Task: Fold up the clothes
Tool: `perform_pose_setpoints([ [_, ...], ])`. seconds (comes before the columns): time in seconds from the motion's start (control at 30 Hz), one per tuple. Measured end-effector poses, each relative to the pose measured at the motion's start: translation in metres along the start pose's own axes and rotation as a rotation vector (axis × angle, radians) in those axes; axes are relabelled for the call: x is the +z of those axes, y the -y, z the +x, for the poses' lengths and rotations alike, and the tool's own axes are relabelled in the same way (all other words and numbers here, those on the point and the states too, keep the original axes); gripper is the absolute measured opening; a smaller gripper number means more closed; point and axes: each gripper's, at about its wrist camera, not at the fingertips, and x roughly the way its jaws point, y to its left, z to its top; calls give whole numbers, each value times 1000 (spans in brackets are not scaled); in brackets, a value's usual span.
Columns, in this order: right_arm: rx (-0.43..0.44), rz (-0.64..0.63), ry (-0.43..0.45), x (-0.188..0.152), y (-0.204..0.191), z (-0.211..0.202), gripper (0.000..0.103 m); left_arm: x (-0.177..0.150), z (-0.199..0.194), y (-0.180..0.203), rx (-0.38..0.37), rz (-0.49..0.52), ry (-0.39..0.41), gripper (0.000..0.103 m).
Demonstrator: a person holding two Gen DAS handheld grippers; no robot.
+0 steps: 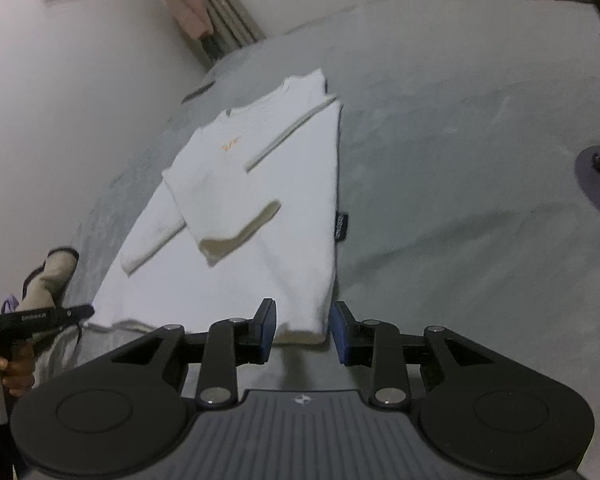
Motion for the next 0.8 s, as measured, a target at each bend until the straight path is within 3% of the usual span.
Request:
perform_pose_setpoints([
  [0.2, 0, 21, -16, 0, -8, 14, 29, -2, 4, 13, 63, 59, 26, 36],
  [0.3, -15, 28, -14, -2, -15, 24, 35, -3, 5, 18, 77, 82, 33, 39],
  [0.43, -15, 38, 4, -4, -21, 31, 45, -2, 7, 15, 70, 81, 39, 40],
  [0.67, 11, 90, 17, -5, -16, 33, 48, -5, 10, 16, 80, 76, 64, 40],
  [0.73, 10, 93, 21, -5, -17, 33, 48, -5, 9, 15, 82, 76, 65, 31],
  [0.77, 4, 90, 24, -6, -19, 34, 47, -5, 8, 14, 75, 73, 63, 16],
  [0.8, -9, 87, 28, -6, -21, 34, 41, -5, 7, 13, 57, 64, 57, 8],
])
